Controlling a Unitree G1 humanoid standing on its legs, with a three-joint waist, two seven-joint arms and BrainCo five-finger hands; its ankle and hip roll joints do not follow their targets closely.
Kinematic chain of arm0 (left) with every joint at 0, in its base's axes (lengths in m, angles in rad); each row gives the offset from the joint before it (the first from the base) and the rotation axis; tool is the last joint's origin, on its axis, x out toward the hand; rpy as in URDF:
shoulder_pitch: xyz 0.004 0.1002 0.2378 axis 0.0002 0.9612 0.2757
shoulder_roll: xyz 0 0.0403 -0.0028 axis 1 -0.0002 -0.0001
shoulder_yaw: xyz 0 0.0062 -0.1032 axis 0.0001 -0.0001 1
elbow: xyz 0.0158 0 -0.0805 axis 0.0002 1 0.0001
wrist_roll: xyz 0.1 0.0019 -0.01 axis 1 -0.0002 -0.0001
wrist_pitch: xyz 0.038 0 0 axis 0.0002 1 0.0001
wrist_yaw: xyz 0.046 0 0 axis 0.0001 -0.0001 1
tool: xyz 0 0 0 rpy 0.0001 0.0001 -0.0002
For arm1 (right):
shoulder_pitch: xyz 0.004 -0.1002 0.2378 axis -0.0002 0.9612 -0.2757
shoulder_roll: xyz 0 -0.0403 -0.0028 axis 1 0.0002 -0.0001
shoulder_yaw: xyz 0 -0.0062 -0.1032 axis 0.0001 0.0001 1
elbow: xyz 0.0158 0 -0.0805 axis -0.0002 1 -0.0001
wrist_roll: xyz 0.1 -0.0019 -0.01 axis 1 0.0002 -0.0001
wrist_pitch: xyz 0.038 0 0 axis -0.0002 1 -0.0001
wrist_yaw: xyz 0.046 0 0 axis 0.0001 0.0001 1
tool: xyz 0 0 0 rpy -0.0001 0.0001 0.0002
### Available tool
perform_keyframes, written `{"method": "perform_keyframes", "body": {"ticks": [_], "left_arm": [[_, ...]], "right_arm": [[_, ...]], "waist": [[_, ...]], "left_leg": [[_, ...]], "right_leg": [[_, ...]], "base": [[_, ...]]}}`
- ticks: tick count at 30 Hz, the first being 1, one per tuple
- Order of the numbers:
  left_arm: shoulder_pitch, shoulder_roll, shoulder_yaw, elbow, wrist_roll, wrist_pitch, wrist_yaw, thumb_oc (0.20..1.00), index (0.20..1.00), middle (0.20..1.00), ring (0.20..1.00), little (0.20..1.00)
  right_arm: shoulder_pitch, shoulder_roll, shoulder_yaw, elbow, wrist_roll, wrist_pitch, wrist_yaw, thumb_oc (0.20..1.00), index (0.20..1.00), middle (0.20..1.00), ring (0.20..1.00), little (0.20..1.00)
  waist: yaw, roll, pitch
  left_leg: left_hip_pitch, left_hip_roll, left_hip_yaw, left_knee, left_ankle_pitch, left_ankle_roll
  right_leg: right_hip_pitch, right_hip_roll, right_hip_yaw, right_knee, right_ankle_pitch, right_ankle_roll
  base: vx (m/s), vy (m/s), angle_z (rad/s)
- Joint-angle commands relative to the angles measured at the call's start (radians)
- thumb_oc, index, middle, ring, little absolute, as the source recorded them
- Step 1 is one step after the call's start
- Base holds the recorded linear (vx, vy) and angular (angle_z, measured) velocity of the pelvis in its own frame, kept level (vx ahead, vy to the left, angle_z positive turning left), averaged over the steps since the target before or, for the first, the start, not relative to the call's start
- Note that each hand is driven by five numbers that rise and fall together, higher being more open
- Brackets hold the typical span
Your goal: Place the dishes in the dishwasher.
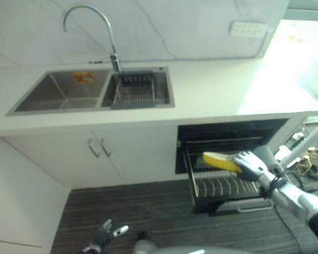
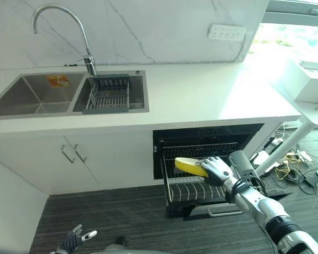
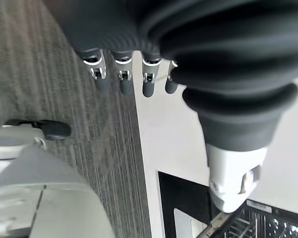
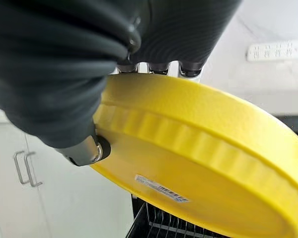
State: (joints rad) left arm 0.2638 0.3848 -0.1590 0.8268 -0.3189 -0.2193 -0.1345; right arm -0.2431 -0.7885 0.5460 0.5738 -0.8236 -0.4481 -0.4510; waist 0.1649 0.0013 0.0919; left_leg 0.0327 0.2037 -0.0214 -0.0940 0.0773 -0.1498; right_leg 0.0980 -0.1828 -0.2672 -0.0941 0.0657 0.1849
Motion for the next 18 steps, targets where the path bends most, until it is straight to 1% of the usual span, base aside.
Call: {"method": "perform_keyframes", "body": {"ticks": [1, 5, 8, 10, 14, 18], "left_arm": [[-0.127, 0.081, -0.044, -0.008, 0.024, -0.053, -0.007, 1.0, 1.0, 1.0, 1.0, 1.0], [-0.155, 0.097, -0.063, -0.02, 0.004, -0.044, -0.001, 1.0, 1.0, 1.0, 1.0, 1.0], [-0.201, 0.114, -0.093, -0.011, -0.034, -0.061, -0.002, 1.0, 1.0, 1.0, 1.0, 1.0], [-0.216, 0.116, -0.103, -0.009, -0.053, -0.069, 0.007, 1.0, 1.0, 1.0, 1.0, 1.0], [-0.242, 0.12, -0.109, -0.007, -0.087, -0.083, 0.018, 1.0, 1.0, 1.0, 1.0, 1.0], [-0.258, 0.128, -0.122, -0.014, -0.109, -0.097, 0.027, 1.0, 1.0, 1.0, 1.0, 1.0]], "right_arm": [[-0.211, 0.002, 0.022, 0.031, 0.096, 0.058, -0.067, 0.2, 0.2, 0.2, 0.2, 0.2], [-0.278, 0.012, 0.058, 0.096, 0.139, 0.094, -0.082, 0.2, 0.2, 0.2, 0.2, 0.2], [-0.384, 0.005, 0.096, 0.195, 0.172, 0.109, -0.091, 0.2, 0.2, 0.2, 0.2, 0.2], [-0.426, 0.003, 0.11, 0.227, 0.183, 0.117, -0.086, 0.2, 0.2, 0.2, 0.2, 0.2], [-0.493, -0.005, 0.146, 0.28, 0.188, 0.124, -0.087, 0.2, 0.2, 0.2, 0.2, 0.2], [-0.55, -0.03, 0.179, 0.316, 0.185, 0.133, -0.089, 0.2, 0.2, 0.2, 0.2, 0.2]], "waist": [[0.047, -0.029, 0.073], [0.063, -0.025, 0.099], [0.079, -0.007, 0.138], [0.084, 0.002, 0.152], [0.09, 0.012, 0.173], [0.094, 0.019, 0.186]], "left_leg": [[-0.022, -0.012, -0.012, 0.007, -0.052, 0.019], [-0.06, -0.018, -0.028, 0.007, -0.039, 0.02], [-0.114, -0.027, -0.048, 0.007, -0.025, 0.022], [-0.135, -0.033, -0.057, 0.007, -0.019, 0.024], [-0.163, -0.037, -0.067, 0.007, -0.013, 0.024], [-0.183, -0.041, -0.073, 0.007, -0.008, 0.023]], "right_leg": [[0.023, -0.037, 0.011, 0.007, -0.031, 0.032], [-0.001, -0.038, 0.008, 0.007, -0.021, 0.034], [-0.042, -0.04, 0.009, 0.007, -0.014, 0.033], [-0.059, -0.042, 0.012, 0.007, -0.012, 0.032], [-0.085, -0.045, 0.014, 0.007, -0.007, 0.032], [-0.103, -0.047, 0.014, 0.007, -0.004, 0.032]], "base": [[-0.12, -0.094, 0.05], [-0.12, -0.076, 0.16], [-0.19, -0.037, 0.06], [-0.15, -0.019, 0.08], [-0.1, -0.017, 0.04], [-0.06, -0.01, 0.03]]}}
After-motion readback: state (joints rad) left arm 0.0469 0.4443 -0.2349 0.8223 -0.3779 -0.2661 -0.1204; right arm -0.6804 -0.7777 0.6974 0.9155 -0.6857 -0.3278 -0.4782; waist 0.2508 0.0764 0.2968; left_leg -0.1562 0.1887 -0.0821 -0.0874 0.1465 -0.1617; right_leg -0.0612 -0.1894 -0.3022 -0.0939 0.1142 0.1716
